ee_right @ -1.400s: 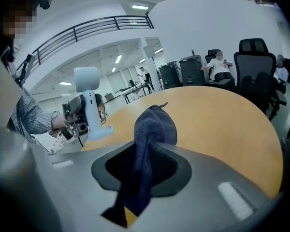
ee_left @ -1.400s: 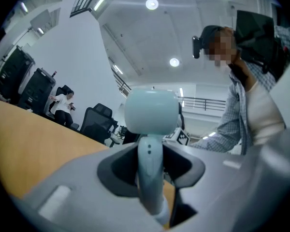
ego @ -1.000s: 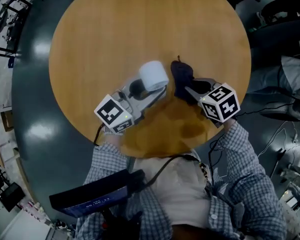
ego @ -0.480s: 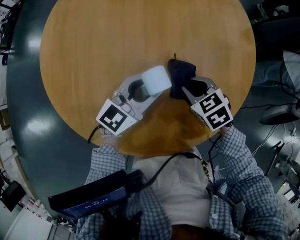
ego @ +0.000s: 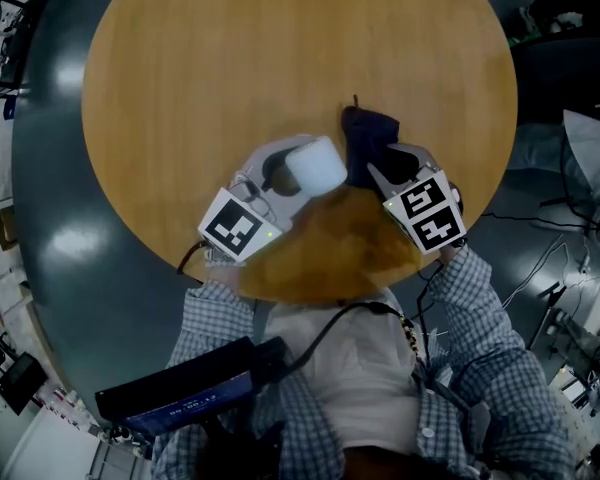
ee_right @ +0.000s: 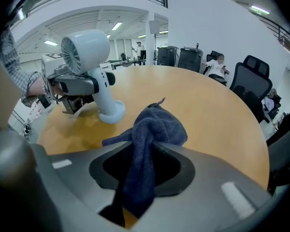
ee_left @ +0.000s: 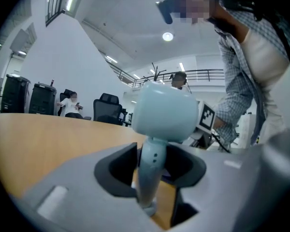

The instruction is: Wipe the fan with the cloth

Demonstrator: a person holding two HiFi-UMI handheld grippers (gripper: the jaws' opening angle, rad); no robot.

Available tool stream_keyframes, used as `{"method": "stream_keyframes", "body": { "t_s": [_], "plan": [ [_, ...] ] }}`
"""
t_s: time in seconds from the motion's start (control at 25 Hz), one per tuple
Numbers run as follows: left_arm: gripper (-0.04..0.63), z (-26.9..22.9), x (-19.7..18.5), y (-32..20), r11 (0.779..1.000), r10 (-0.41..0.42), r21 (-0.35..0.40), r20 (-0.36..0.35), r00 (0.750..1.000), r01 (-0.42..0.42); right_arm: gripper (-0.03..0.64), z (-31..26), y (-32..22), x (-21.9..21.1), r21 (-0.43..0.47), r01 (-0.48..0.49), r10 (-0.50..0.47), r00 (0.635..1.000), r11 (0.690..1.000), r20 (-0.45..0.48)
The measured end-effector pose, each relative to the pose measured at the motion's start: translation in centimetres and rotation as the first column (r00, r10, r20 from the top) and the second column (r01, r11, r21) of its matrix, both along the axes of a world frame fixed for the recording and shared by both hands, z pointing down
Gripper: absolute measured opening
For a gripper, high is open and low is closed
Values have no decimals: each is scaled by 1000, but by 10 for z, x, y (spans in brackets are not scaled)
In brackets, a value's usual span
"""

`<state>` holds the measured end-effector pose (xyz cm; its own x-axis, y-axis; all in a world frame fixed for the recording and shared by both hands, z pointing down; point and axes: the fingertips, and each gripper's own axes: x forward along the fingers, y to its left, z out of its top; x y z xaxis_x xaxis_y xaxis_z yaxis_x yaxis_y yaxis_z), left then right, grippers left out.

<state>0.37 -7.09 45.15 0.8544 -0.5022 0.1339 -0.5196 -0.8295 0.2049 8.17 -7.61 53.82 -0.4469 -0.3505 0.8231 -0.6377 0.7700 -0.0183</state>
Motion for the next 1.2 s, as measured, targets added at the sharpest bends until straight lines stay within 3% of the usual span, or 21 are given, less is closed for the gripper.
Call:
{"method": "stream_keyframes", "body": {
  "t_s": [0.16, 0.36, 0.52, 0.68, 0.84, 1.0, 1.2],
  "plan": [
    [188, 7, -7, -4, 999, -45, -11, 16, 999, 45, 169, 1, 1, -1, 0, -4, 4, 1000, 1000, 7],
    [279, 9, -14, -4, 995, -78, -60, 26, 997, 79, 282, 1, 5, 4, 10, -42, 41, 996, 999, 79],
    [285, 13, -31, 1, 990, -101, -93, 32, 994, 104, 288, -11, -4, 9, 54, -92, 86, 991, 994, 105],
    [266, 15, -62, 9, 974, -176, -145, -18, 984, 172, 221, -30, -11, 22, 114, -177, 162, 979, 978, 127],
    [144, 4, -79, 21, 953, -261, -174, -56, 964, 248, 107, -48, -2, 40, 136, -269, 241, 952, 953, 190],
    [19, -10, -84, 29, 947, -294, -145, -39, 955, 286, 21, -64, 8, 42, 145, -342, 288, 909, 928, 301],
    [0, -43, -96, 28, 941, -333, -87, -53, 941, 328, 5, -101, 14, 27, 208, -370, 264, 875, 905, 407]
  ]
}}
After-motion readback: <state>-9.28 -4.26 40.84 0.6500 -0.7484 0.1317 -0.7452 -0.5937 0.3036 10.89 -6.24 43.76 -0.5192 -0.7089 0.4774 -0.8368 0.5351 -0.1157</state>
